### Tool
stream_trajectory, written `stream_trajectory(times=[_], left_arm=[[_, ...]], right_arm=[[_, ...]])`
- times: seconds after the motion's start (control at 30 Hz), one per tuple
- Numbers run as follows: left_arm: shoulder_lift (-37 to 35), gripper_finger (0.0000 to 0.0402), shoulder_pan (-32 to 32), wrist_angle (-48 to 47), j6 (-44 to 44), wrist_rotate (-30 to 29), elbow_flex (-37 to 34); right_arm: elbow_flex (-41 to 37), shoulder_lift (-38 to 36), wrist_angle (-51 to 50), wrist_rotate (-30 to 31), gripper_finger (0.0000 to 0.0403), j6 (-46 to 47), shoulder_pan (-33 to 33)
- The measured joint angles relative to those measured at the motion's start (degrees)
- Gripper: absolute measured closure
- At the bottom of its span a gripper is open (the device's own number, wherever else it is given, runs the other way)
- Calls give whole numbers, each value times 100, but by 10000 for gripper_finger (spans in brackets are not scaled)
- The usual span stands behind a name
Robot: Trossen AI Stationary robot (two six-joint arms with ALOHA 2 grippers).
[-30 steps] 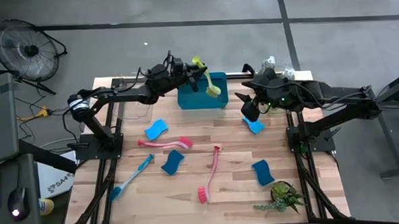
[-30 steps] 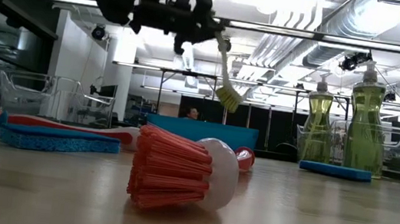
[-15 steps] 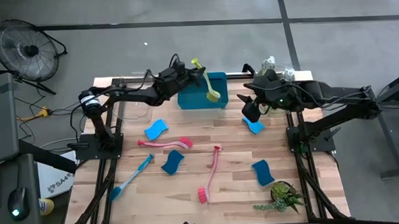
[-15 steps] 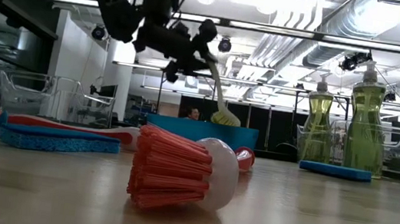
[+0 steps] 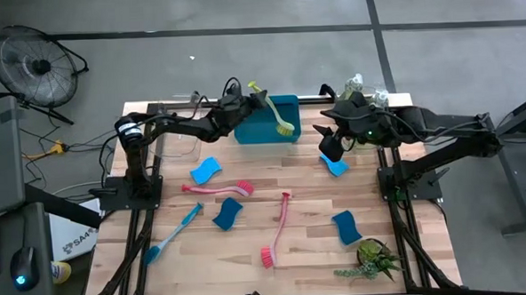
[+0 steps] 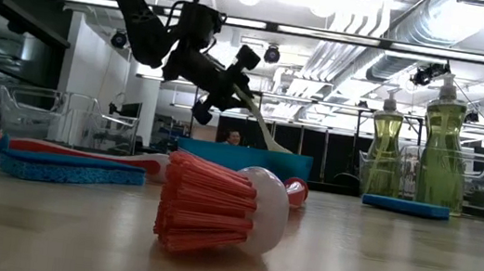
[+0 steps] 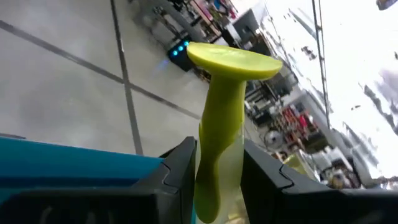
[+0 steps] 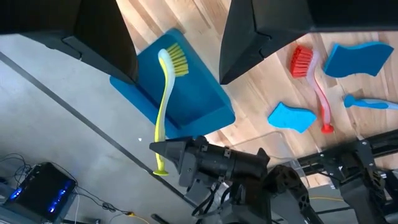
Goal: Pick & Place Kitchen Sink Supplies
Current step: Put the green dish brush into the blue bin
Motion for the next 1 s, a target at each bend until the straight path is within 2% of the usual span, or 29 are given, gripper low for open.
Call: stream_trajectory(times=[0.13,0.53,1.0], left_arm=[[49,309,0,-56,-287,-200,0],[48,303,-2,-686,-721,-201,0],[47,183,0,-808,-801,63,0]], right_arm=[[0,0,0,0,187,2,0],[0,2,0,0,186,2,0],[0,2,0,0,187,2,0]])
